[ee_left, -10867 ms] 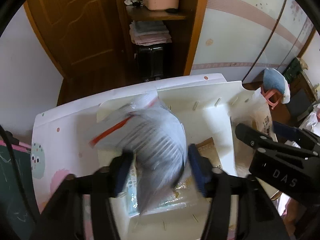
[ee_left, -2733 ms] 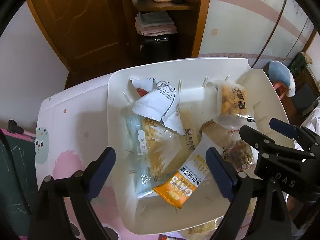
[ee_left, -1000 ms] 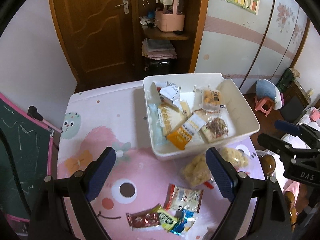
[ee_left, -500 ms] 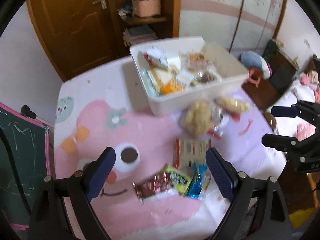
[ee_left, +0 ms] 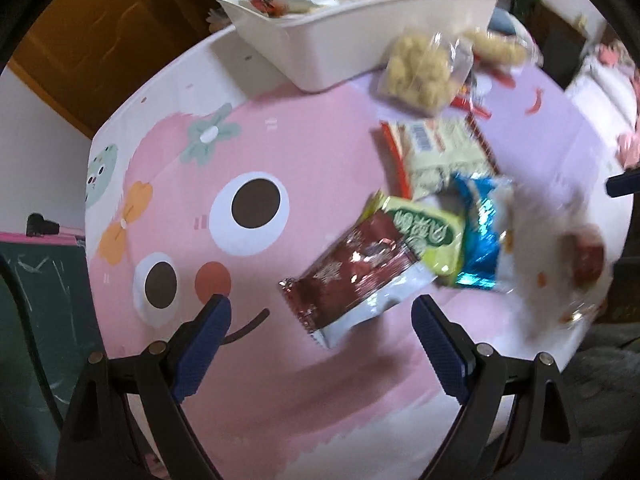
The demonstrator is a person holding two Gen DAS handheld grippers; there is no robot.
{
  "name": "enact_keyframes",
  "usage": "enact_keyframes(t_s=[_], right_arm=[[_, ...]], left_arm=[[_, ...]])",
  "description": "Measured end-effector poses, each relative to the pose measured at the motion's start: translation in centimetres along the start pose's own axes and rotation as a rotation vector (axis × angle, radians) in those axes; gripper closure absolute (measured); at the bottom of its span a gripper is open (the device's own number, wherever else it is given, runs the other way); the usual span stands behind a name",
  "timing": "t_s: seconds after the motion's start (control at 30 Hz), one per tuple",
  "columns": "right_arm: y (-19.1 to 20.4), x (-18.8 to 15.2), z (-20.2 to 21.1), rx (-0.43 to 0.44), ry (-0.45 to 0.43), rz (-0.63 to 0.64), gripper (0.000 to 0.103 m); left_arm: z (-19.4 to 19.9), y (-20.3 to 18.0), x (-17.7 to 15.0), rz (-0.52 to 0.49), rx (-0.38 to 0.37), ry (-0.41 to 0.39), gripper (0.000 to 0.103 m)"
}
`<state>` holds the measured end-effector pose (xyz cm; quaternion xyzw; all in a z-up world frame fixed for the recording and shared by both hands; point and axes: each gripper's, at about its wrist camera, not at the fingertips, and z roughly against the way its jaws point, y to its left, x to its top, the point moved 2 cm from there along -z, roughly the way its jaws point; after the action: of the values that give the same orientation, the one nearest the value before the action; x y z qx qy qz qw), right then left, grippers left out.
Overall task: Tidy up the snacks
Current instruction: 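Grasp the brown chocolate packet with the left tool while the right tool grasps the red-printed bag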
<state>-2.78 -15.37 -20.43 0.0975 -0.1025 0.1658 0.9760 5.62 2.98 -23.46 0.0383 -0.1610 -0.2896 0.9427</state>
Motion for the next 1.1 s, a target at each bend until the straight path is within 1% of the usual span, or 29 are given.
enact_keyframes(t_s=[0.1, 0.2, 0.3, 0.47, 0.53, 0.63, 0.7, 0.73, 0.77, 0.8, 0.83, 0.9, 1.0, 1.07, 1.1], right_arm=[[-0.1, -0.9, -0.6, 0.030, 0.040, -0.036, 0.026], [-0.1, -1.4, -1.1, 0.059, 0.067, -0.071, 0.026], [0.1, -1.7, -1.4, 0.075, 0.088, -0.084, 0.026], [0.2, -1.8, -2.4, 0.100, 0.133, -0.115, 0.026], [0.2, -1.6, -2.8, 0.108, 0.143, -0.137, 0.026], [0.4, -1.1, -3.2, 0.096, 0.135, -0.151, 0.026], [0.5, -0.7, -3.4, 0.087, 0.137, -0.154, 0.034], [0.7, -0.6, -3.7, 0.077, 0.146, -0.152, 0.042], [0.7, -0.3, -4.1, 0.053, 0.159, -0.147, 0.051], [0.8, -0.2, -4.4, 0.040, 0.172, -0.141, 0.051], [0.9, -0.1, -4.7, 0.043, 0.181, -0.142, 0.052], [0.9, 0.0, -4.7, 0.038, 0.170, -0.137, 0.054], [1.0, 0.2, -4.7, 0.033, 0.161, -0.132, 0.055], [0.8, 0.4, -4.5, 0.029, 0.154, -0.136, 0.055], [0.6, 0.5, -4.4, 0.033, 0.150, -0.137, 0.055]], left_arm=[[-0.7, 0.2, 0.0, -0.037, 0.015, 0.011, 0.012], [-1.4, 0.3, 0.3, -0.051, 0.024, 0.024, 0.012], [-2.1, 0.7, 1.0, -0.040, 0.026, 0.033, 0.012], [-3.1, 1.1, 1.8, -0.003, 0.008, 0.055, 0.013], [-3.4, 1.4, 2.0, 0.015, -0.007, 0.065, 0.017], [-3.8, 1.5, 1.9, 0.040, -0.028, 0.080, 0.029], [-3.9, 1.7, 1.9, 0.065, -0.041, 0.079, 0.034], [-3.9, 1.8, 1.8, 0.085, -0.051, 0.080, 0.036], [-3.9, 1.9, 1.8, 0.106, -0.064, 0.083, 0.040], [-3.9, 2.0, 1.7, 0.122, -0.075, 0.085, 0.045], [-3.9, 2.0, 1.6, 0.143, -0.086, 0.087, 0.046], [-3.9, 2.1, 1.5, 0.174, -0.102, 0.089, 0.055], [-3.9, 2.4, 1.2, 0.221, -0.106, 0.091, 0.060], [-3.8, 2.2, 0.9, 0.248, -0.101, 0.092, 0.061], [-3.8, 2.2, 0.8, 0.260, -0.094, 0.093, 0.065]])
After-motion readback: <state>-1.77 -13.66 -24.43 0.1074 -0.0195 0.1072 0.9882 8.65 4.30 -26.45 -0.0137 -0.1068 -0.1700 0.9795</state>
